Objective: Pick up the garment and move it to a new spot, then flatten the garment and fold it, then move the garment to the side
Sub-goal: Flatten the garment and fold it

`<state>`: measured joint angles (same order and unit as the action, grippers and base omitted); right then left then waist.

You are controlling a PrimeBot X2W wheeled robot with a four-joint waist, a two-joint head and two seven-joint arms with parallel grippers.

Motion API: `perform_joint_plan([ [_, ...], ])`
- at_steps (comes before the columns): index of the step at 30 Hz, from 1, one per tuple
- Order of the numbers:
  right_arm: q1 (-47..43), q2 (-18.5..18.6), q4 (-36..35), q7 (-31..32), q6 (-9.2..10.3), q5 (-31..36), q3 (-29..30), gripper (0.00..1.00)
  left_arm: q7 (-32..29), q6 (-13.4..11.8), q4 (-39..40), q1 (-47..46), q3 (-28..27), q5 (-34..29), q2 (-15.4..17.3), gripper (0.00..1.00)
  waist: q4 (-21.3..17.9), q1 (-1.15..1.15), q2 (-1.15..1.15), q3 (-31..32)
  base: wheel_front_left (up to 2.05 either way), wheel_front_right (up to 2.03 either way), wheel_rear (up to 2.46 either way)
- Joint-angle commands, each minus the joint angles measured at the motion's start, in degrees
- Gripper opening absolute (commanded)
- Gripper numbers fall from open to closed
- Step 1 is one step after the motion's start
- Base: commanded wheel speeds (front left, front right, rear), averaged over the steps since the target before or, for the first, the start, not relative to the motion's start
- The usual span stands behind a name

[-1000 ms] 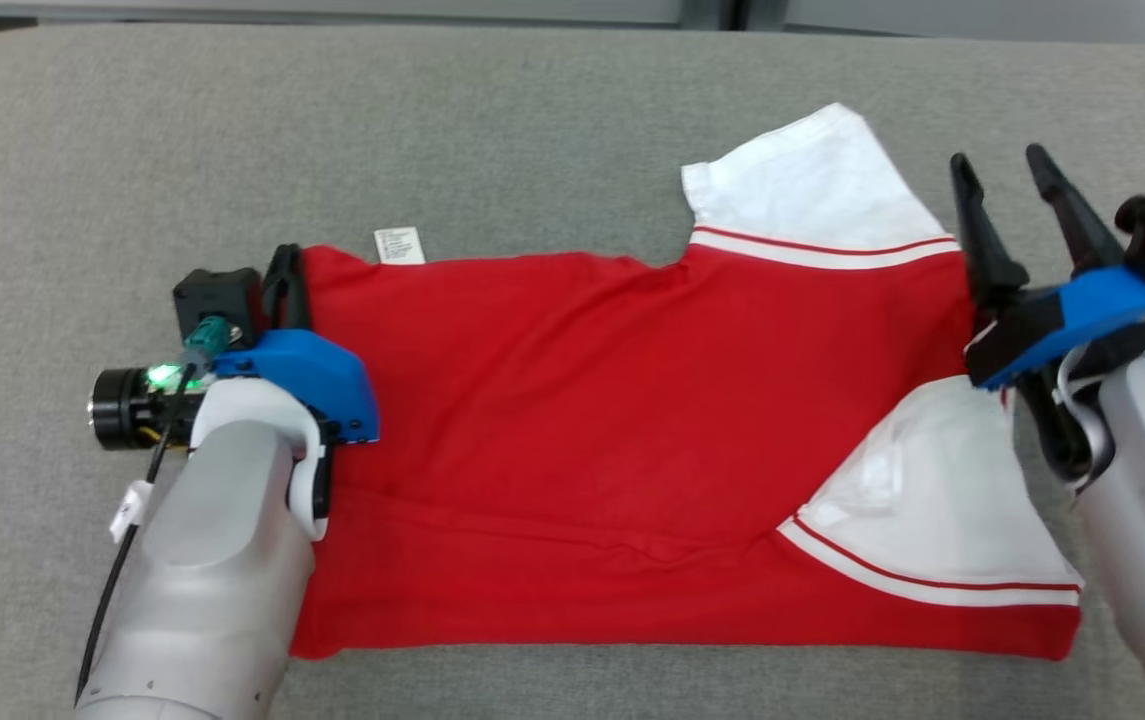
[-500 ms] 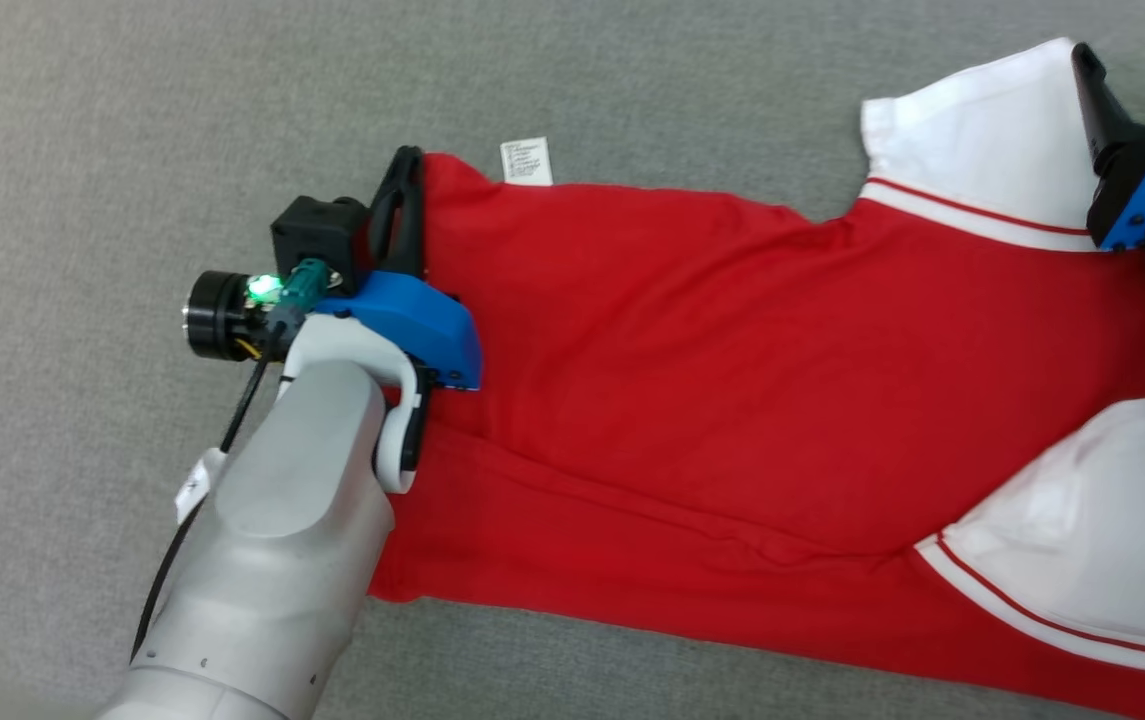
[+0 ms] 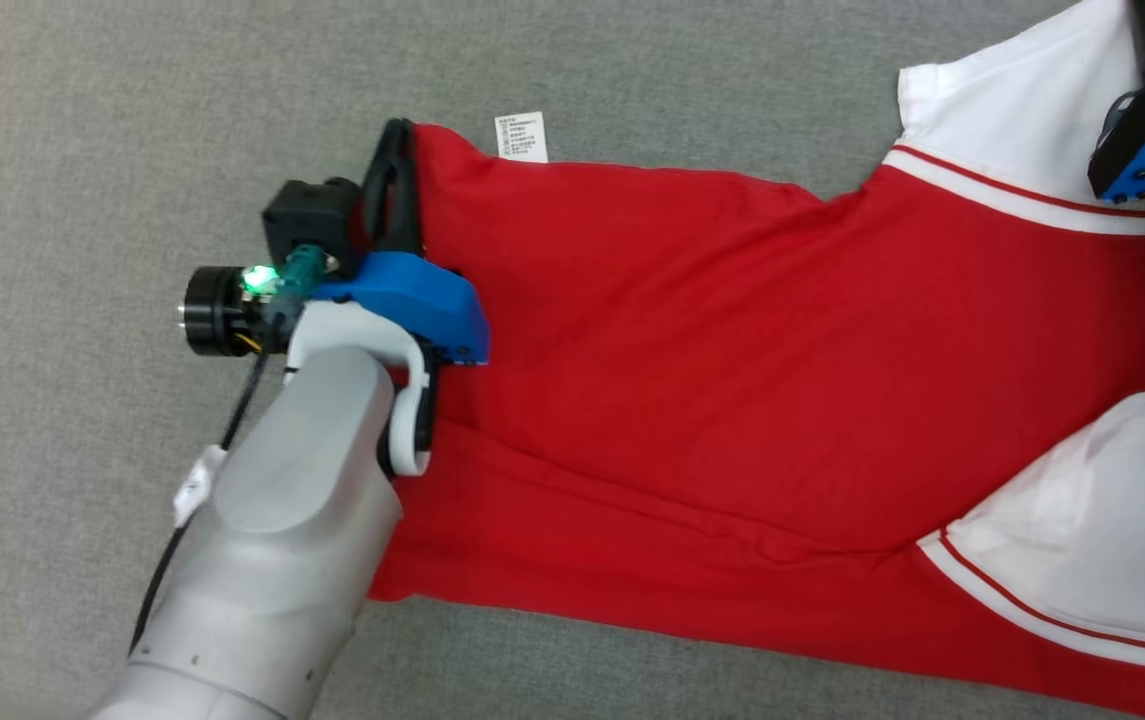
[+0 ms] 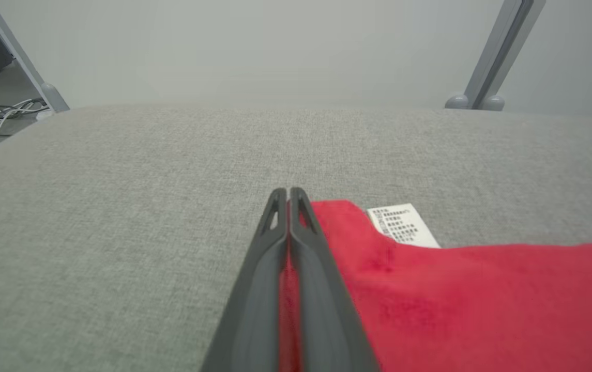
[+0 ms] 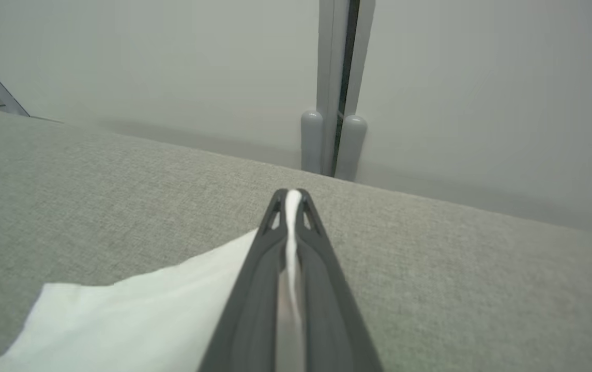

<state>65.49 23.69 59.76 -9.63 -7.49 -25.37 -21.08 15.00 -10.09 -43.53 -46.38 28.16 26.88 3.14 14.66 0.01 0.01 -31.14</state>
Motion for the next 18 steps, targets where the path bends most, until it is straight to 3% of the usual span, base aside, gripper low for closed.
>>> perform_joint_plan([
  [1, 0.98, -0.13, -0.13, -1.19, -0.01, -0.61, 0.25, 0.00, 0.23, -0.36, 0.65, -0.05, -1.10, -0.28, 0.71, 0.00, -1.02, -0.01, -0.01, 0.95, 0.00, 0.00, 0.00],
  [8, -3.17, -1.61, -4.06, -5.36, -0.01, -5.50, 1.89, 0.00, 0.22, -1.57, 4.29, 4.47, -8.33, -1.86, 3.27, 0.00, -6.05, -0.01, -0.01, 5.07, 0.00, 0.00, 0.00],
  [18, -19.33, -3.26, -22.07, -5.61, -0.01, -12.64, 3.57, 0.00, 0.22, -0.49, 4.85, 13.93, -16.19, -4.44, 5.88, 0.00, -13.57, -0.01, -0.01, 11.97, 0.00, 0.00, 0.00],
])
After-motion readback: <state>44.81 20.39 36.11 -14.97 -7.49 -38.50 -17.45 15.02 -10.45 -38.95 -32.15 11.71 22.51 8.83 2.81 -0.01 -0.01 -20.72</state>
